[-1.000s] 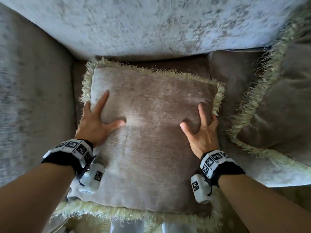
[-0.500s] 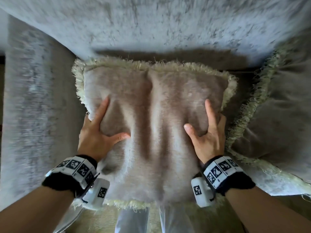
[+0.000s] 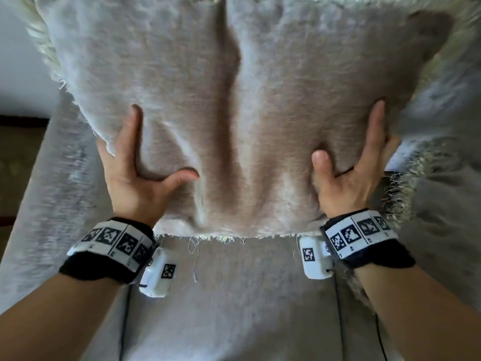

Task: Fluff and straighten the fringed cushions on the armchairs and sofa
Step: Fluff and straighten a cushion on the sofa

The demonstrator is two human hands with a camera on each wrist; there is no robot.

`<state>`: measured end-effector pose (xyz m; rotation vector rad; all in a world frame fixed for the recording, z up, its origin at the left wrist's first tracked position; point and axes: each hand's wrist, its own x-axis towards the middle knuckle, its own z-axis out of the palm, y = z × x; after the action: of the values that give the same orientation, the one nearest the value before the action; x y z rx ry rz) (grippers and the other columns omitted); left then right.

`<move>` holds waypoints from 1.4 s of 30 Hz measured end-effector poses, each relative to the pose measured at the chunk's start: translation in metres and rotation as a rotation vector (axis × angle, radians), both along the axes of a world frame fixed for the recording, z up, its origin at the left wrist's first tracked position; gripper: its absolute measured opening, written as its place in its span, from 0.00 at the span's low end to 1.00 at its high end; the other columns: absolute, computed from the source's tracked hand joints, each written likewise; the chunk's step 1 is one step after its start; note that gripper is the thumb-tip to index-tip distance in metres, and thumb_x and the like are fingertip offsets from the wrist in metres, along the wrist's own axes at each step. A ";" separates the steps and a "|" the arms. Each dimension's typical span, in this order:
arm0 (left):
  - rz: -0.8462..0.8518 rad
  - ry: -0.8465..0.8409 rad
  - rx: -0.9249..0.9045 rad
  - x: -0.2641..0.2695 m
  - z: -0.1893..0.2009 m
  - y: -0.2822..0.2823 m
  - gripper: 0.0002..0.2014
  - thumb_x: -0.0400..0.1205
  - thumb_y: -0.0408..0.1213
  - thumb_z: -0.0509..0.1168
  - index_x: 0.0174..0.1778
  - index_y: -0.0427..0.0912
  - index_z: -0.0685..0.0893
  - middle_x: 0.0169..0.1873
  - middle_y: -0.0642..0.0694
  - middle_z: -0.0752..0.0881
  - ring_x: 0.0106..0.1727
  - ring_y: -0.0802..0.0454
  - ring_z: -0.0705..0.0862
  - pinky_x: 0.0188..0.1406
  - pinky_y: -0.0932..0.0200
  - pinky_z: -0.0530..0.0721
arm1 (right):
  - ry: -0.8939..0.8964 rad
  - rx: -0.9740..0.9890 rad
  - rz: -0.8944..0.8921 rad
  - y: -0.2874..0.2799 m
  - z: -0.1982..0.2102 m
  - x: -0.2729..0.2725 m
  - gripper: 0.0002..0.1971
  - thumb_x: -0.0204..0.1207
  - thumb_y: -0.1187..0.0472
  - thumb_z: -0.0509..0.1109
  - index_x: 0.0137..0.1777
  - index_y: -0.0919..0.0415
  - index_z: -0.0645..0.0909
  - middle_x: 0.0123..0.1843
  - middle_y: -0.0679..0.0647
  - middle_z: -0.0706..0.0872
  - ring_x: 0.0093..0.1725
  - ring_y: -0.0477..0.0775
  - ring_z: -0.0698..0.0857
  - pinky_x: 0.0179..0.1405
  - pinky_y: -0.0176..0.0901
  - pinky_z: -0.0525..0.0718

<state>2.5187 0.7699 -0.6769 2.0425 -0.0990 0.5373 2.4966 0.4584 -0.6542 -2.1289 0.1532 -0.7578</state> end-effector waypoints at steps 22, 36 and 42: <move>0.161 0.293 0.237 -0.002 -0.020 -0.022 0.45 0.70 0.52 0.79 0.84 0.58 0.67 0.79 0.28 0.59 0.81 0.34 0.62 0.85 0.41 0.64 | 0.344 -0.088 -0.041 -0.028 -0.032 -0.011 0.42 0.75 0.35 0.68 0.87 0.42 0.58 0.78 0.59 0.64 0.76 0.49 0.69 0.62 0.37 0.72; -0.616 0.522 0.474 -0.027 0.125 -0.168 0.15 0.83 0.50 0.68 0.66 0.55 0.85 0.68 0.51 0.80 0.65 0.48 0.83 0.67 0.48 0.80 | 1.123 -0.200 0.076 -0.134 0.128 -0.135 0.32 0.80 0.40 0.68 0.82 0.52 0.71 0.54 0.50 0.87 0.53 0.51 0.85 0.59 0.46 0.82; -0.761 0.595 0.519 -0.046 0.151 -0.256 0.18 0.85 0.52 0.65 0.71 0.55 0.82 0.67 0.51 0.80 0.61 0.48 0.83 0.63 0.51 0.79 | 1.152 -0.134 -0.110 -0.208 0.166 -0.183 0.30 0.79 0.37 0.68 0.79 0.47 0.74 0.54 0.50 0.88 0.55 0.53 0.87 0.61 0.50 0.85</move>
<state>2.4725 0.5144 -0.5255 2.3505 -0.6747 -0.6279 2.3135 0.2506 -0.4877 -2.4463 0.8357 0.5000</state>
